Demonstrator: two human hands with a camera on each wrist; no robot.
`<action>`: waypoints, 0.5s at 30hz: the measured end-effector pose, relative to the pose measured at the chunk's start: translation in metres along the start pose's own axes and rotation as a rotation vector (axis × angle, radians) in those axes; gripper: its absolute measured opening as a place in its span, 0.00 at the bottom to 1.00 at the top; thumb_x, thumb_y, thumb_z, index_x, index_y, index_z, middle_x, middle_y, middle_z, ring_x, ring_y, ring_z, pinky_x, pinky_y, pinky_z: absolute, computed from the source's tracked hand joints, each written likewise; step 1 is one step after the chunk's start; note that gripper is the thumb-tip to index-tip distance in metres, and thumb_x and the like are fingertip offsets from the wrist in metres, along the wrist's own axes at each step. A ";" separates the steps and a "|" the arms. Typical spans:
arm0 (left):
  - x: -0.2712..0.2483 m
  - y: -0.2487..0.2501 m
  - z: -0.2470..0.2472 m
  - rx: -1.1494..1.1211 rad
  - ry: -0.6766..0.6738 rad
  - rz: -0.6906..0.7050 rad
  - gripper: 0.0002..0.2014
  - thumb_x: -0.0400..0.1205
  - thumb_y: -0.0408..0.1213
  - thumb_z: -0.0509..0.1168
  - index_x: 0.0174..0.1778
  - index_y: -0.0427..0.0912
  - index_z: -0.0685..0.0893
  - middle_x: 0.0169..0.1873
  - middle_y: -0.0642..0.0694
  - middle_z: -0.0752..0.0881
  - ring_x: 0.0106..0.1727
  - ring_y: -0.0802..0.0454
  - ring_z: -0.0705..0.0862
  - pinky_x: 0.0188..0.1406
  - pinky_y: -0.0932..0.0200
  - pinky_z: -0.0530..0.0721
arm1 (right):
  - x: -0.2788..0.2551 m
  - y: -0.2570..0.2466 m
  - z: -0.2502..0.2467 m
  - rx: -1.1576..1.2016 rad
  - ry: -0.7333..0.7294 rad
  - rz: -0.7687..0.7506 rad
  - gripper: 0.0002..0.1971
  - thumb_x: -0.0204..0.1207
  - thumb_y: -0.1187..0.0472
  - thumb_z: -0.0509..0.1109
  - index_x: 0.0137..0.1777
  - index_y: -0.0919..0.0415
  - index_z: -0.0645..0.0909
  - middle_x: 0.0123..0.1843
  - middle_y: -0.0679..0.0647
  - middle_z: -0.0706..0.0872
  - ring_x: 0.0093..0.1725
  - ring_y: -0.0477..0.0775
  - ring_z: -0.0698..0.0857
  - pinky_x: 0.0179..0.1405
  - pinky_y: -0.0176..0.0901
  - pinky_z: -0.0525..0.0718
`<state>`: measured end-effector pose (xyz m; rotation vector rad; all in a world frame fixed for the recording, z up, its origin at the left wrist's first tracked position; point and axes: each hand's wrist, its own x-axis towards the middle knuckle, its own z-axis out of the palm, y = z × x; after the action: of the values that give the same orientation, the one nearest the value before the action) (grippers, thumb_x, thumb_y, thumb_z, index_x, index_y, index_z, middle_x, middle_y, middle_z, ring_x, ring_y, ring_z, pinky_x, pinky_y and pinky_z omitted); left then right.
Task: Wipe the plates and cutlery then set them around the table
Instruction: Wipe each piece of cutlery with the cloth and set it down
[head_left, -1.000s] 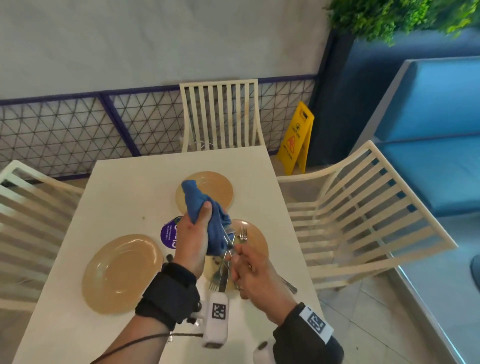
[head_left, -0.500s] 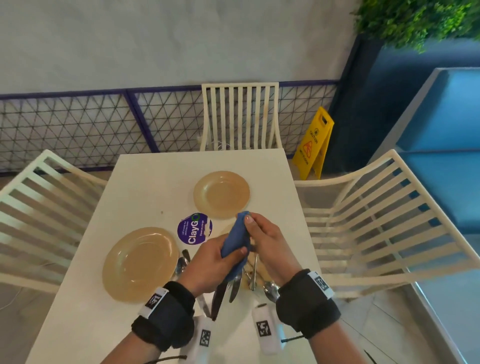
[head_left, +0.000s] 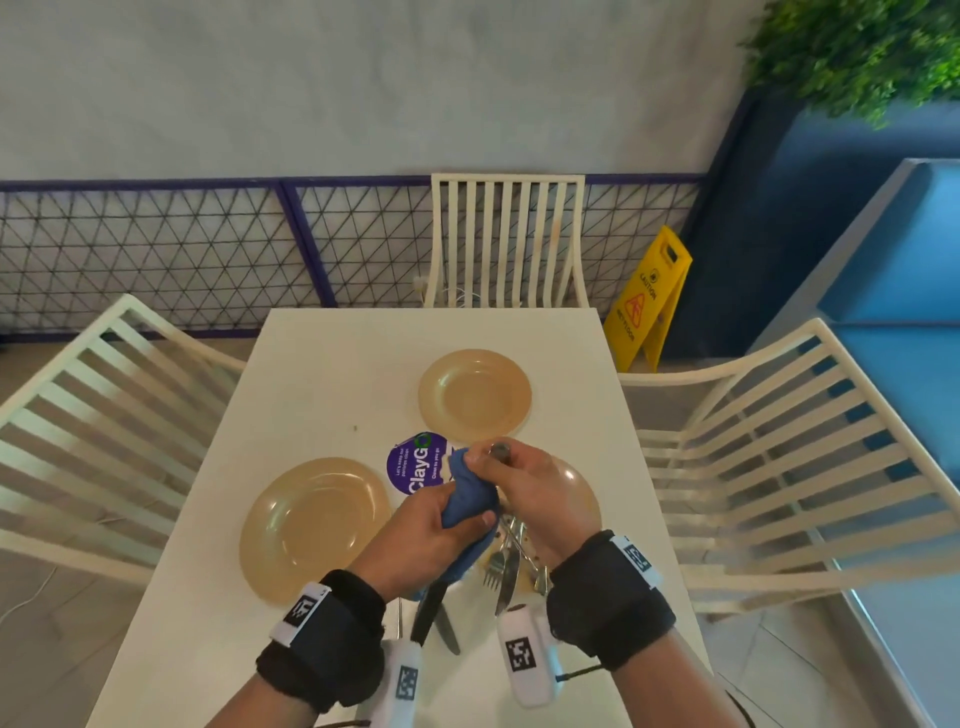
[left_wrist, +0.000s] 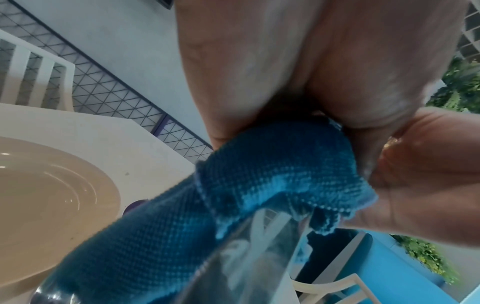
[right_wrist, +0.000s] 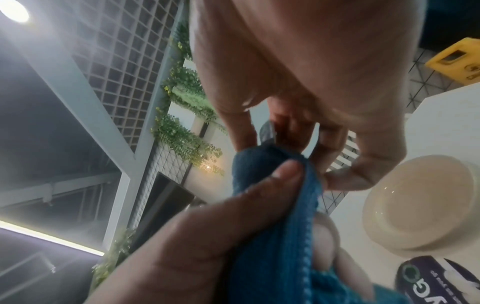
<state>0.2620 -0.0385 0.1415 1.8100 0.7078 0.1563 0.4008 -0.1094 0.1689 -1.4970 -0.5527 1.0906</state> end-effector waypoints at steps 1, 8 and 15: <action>0.000 -0.002 -0.003 -0.015 -0.019 -0.005 0.12 0.87 0.43 0.66 0.37 0.51 0.80 0.23 0.57 0.82 0.26 0.63 0.80 0.33 0.66 0.78 | 0.000 0.000 0.004 -0.023 0.003 0.005 0.10 0.82 0.60 0.71 0.55 0.68 0.87 0.51 0.61 0.92 0.50 0.52 0.91 0.45 0.37 0.87; 0.003 -0.013 -0.024 -0.043 -0.013 0.020 0.08 0.86 0.47 0.67 0.44 0.49 0.84 0.30 0.55 0.86 0.30 0.64 0.82 0.35 0.72 0.77 | 0.008 0.008 0.006 0.027 -0.048 -0.021 0.17 0.89 0.54 0.60 0.62 0.62 0.88 0.56 0.59 0.92 0.58 0.54 0.90 0.56 0.50 0.90; -0.016 -0.039 -0.038 -0.038 -0.091 -0.062 0.09 0.87 0.48 0.67 0.42 0.50 0.82 0.29 0.55 0.86 0.30 0.61 0.85 0.35 0.64 0.82 | 0.040 -0.015 -0.018 0.130 0.270 -0.090 0.15 0.87 0.58 0.63 0.48 0.64 0.89 0.41 0.56 0.90 0.45 0.55 0.87 0.47 0.47 0.86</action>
<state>0.2166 -0.0082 0.1237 1.7454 0.6911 0.0457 0.4383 -0.0821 0.1685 -1.4611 -0.3504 0.8225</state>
